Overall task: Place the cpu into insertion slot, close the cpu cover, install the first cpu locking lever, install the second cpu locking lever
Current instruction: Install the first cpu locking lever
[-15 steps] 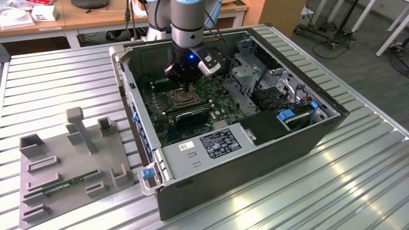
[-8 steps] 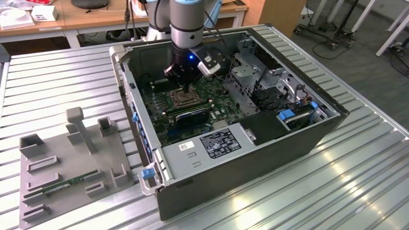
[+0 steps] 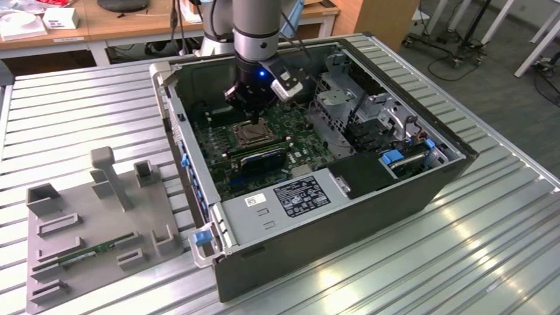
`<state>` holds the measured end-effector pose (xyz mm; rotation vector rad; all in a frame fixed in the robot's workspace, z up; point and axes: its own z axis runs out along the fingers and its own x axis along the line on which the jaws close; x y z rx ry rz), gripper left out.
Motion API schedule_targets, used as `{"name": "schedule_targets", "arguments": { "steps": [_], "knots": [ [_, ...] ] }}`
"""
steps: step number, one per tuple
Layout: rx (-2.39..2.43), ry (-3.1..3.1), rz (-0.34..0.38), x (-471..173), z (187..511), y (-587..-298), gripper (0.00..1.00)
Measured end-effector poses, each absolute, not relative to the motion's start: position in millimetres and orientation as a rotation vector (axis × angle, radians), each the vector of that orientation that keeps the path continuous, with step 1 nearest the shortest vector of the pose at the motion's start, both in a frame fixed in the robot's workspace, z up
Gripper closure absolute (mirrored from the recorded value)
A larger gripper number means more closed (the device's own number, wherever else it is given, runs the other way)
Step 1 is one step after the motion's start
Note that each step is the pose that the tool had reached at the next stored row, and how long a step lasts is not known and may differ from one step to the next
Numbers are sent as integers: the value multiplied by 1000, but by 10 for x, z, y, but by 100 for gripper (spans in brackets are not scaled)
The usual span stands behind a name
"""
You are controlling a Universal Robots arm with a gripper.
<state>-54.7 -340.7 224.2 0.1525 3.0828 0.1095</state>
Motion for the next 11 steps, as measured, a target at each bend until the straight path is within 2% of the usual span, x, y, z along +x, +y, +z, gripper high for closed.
{"name": "schedule_targets", "arguments": {
  "steps": [11],
  "knots": [
    [152,3083,110,-547,2352,-3406,89]
  ]
}}
